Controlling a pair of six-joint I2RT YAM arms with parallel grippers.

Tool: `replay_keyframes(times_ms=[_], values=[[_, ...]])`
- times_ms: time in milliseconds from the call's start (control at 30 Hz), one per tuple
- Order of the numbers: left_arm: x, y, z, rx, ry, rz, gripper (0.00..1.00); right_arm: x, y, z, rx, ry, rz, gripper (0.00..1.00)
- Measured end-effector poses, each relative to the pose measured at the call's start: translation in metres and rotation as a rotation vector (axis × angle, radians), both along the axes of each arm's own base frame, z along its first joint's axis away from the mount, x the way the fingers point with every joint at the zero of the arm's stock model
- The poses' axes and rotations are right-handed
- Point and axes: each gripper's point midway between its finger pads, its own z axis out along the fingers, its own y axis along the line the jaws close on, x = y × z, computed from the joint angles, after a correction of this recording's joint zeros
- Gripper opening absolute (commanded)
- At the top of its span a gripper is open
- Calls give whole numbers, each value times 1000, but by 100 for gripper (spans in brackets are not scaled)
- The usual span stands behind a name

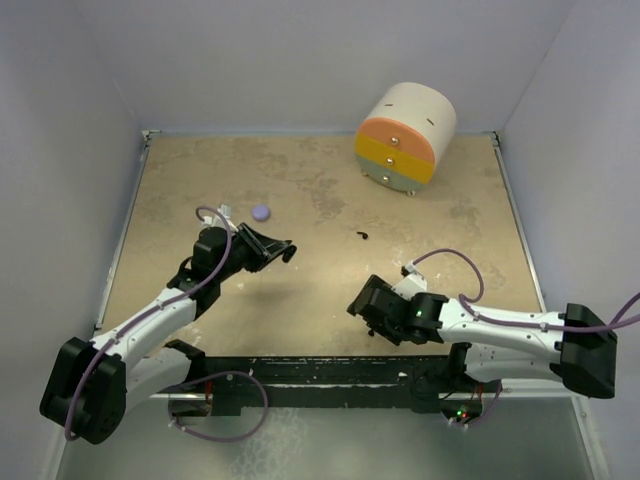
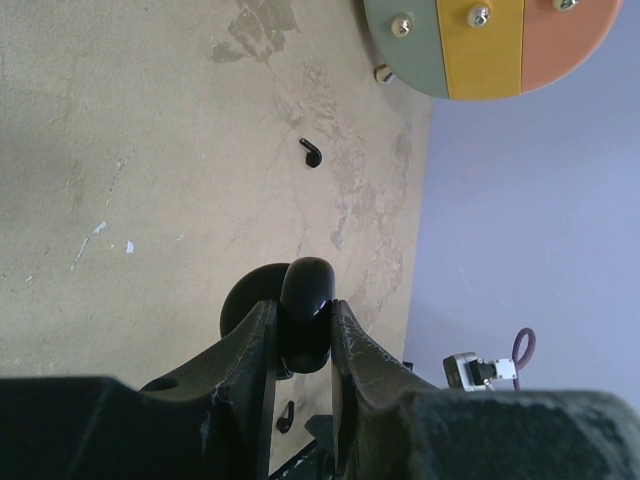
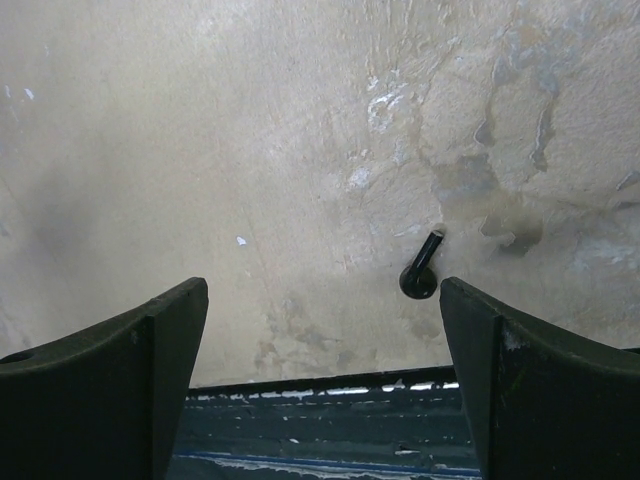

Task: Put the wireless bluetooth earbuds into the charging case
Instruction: Pick up the earbud from the center of the board.

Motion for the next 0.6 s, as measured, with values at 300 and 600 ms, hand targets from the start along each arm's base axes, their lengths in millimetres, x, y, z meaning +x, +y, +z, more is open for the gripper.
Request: replay_keyframes(times_ms=[300,600], values=[[1,-1,1,-5,-5,-6,0,-4,7,-20,-20,38,33,100],[0,-3,-3,-3,8,-13,0,-8,6,-29,-15,54,45,100]])
